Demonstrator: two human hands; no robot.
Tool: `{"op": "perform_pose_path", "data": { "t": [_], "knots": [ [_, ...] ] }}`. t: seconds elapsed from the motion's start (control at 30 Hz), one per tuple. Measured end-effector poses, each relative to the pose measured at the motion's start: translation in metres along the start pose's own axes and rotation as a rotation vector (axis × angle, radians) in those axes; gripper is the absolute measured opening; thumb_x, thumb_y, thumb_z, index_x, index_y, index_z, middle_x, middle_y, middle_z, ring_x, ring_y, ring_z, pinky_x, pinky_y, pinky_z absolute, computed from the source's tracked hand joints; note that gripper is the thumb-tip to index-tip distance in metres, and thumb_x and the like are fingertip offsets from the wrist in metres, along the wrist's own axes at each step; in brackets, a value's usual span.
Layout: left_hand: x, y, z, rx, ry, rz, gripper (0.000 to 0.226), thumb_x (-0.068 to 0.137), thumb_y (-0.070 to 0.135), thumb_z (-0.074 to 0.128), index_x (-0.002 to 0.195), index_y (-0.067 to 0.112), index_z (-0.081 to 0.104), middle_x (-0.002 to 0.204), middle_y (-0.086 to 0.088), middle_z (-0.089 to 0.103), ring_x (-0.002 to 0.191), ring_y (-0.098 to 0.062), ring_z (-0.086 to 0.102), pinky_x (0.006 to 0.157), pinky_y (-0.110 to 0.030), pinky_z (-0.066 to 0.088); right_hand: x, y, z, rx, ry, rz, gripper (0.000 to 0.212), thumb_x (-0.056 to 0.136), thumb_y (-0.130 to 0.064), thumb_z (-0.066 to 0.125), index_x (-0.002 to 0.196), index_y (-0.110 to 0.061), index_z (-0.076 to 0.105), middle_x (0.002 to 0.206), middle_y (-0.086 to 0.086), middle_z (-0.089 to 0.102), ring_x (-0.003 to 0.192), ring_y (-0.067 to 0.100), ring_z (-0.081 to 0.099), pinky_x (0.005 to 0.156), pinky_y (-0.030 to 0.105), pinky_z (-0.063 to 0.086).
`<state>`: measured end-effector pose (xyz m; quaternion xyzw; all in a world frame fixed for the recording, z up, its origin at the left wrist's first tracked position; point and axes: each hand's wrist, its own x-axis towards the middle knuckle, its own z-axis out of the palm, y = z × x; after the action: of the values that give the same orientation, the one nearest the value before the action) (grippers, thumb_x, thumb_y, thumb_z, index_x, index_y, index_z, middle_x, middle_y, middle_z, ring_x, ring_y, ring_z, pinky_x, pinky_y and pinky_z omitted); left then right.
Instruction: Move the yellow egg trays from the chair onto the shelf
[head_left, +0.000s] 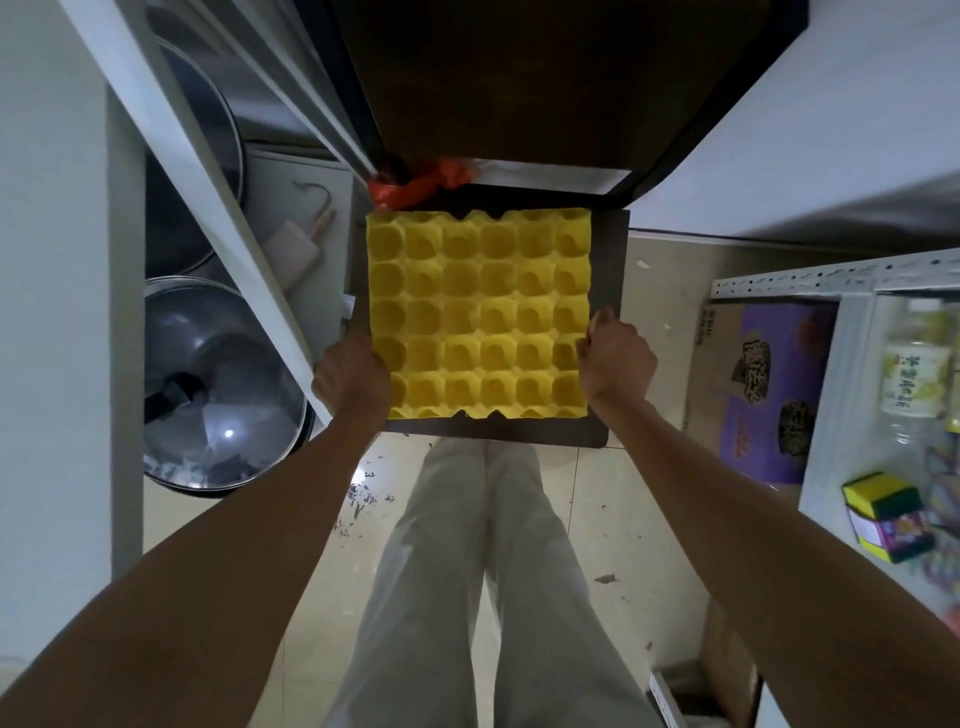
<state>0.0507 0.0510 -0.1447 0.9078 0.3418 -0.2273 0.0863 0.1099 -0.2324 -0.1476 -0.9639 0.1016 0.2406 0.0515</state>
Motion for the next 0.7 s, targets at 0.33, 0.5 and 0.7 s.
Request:
{"op": "perform_pose_path", "data": {
  "t": [0.33,0.5,0.7],
  "knots": [
    [-0.029,0.012,-0.055,-0.092,0.074,0.062,0.015,0.098,0.014,0.043,0.109,0.015,0.052,0.091,-0.017,0.065,0.081,-0.039,0.064,0.064,-0.041,0.045,-0.037,0.018,-0.041,0.217,-0.003,0.054,0.011,0.097,-0.024,0.055,0.100,-0.015,0.049,0.088,0.009,0.064,0.079,0.034,0.065,0.061,0.038,0.047],
    [-0.077,0.043,-0.103,-0.395,-0.031,0.182,0.012,0.093,0.026,0.053,0.099,0.015,0.051,0.079,-0.004,0.060,0.075,-0.036,0.065,0.062,-0.036,0.051,-0.103,0.068,-0.080,0.492,0.010,0.203,0.022,0.098,-0.024,0.056,0.111,-0.008,0.048,0.090,0.014,0.065,0.083,0.036,0.066,0.064,0.035,0.043],
    [-0.167,0.121,-0.143,-0.531,-0.203,0.443,0.024,0.092,0.025,0.062,0.112,0.014,0.063,0.097,-0.004,0.065,0.089,-0.029,0.062,0.074,-0.039,0.048,-0.240,0.149,-0.131,0.769,0.153,0.496,0.038,0.098,-0.025,0.058,0.129,-0.005,0.046,0.101,0.015,0.067,0.091,0.039,0.066,0.071,0.045,0.052]
  ]
}}
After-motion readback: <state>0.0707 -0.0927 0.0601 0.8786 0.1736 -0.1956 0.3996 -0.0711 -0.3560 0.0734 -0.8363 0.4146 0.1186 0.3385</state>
